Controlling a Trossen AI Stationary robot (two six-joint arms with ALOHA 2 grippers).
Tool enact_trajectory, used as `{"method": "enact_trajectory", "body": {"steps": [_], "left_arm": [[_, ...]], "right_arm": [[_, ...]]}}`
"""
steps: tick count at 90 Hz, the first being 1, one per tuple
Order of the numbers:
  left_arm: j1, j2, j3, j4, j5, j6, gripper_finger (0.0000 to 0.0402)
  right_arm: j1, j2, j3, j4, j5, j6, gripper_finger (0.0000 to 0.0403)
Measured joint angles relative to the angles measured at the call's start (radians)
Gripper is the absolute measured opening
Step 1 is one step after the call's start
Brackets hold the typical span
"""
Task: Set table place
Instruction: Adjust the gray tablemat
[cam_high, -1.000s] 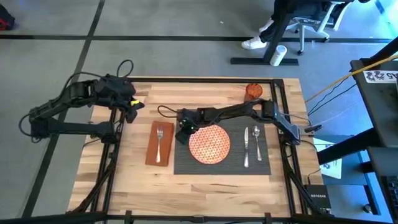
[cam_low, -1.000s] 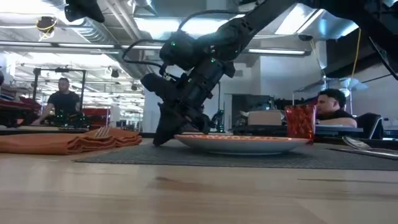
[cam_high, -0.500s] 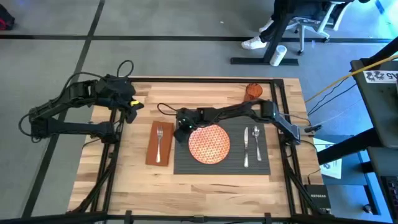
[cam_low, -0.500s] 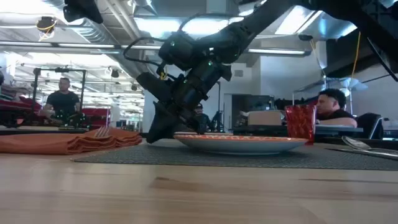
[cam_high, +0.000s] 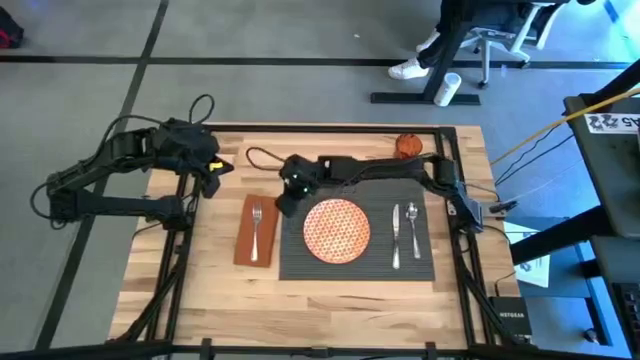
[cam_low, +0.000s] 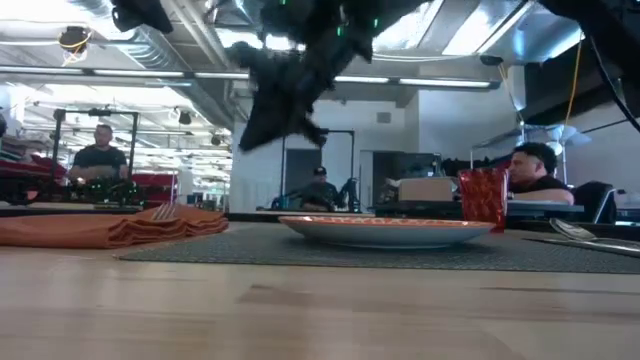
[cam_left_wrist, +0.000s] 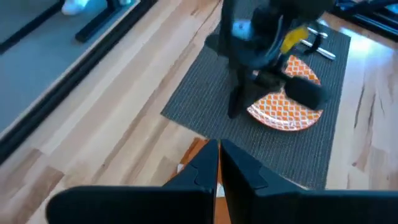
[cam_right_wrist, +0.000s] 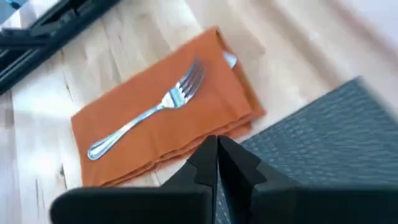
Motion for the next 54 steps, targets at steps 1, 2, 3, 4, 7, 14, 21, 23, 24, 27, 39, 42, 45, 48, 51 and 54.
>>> {"method": "enact_trajectory", "body": {"steps": [1,2,3,4,7,14,21,23,24,27,39,42,45,48,51,54], "left_arm": [[0.000,0.000,0.000,0.004,0.000,0.003,0.0000],[0.000,0.000,0.000,0.007,0.000,0.005,0.0000],[-0.001,0.000,0.000,0.010,0.000,0.008,0.0000],[-0.001,0.000,0.000,0.013,0.000,0.011,0.0000],[-0.005,0.000,0.000,0.021,0.000,0.017,0.0000],[-0.021,0.000,0.000,0.039,0.000,0.023,0.0000],[-0.047,0.000,0.000,0.042,0.000,0.029,0.0000],[-0.055,0.000,0.000,0.045,0.000,0.029,0.0000],[-0.059,0.000,0.000,0.048,0.000,0.029,0.0000],[-0.073,0.000,0.000,0.055,0.000,0.029,0.0000],[-0.123,0.034,0.000,0.064,0.000,0.051,0.0000],[-0.132,0.050,0.000,0.065,0.000,0.061,0.0000],[-0.140,0.068,0.000,0.070,0.000,0.071,0.0000],[-0.148,0.089,0.000,0.080,0.000,0.078,0.0000],[-0.155,0.112,0.000,0.093,0.000,0.088,0.0000],[-0.162,0.135,0.000,0.107,0.000,0.096,0.0000]], "right_arm": [[-0.003,-0.007,0.006,-0.006,0.006,-0.003,0.0000],[-0.006,-0.014,0.013,-0.013,0.011,-0.005,0.0000],[-0.008,-0.020,0.019,-0.021,0.015,-0.007,0.0000],[-0.010,-0.027,0.026,-0.032,0.021,-0.009,0.0000],[-0.016,-0.046,0.046,-0.072,0.042,-0.012,0.0000],[-0.033,-0.088,0.088,-0.145,0.097,-0.030,0.0000],[-0.049,-0.129,0.133,-0.209,0.142,-0.043,0.0000],[-0.052,-0.141,0.145,-0.229,0.151,-0.052,0.0000],[-0.053,-0.147,0.151,-0.237,0.156,-0.057,0.0000],[-0.057,-0.166,0.172,-0.249,0.171,-0.068,0.0000],[-0.056,-0.264,0.253,-0.328,0.198,-0.160,0.0000],[-0.055,-0.285,0.271,-0.349,0.197,-0.188,0.0000],[-0.049,-0.305,0.286,-0.375,0.192,-0.208,0.0000],[-0.043,-0.324,0.300,-0.398,0.185,-0.216,0.0000],[-0.040,-0.344,0.315,-0.421,0.181,-0.219,0.0000],[-0.033,-0.364,0.328,-0.451,0.179,-0.218,0.0000]]}}
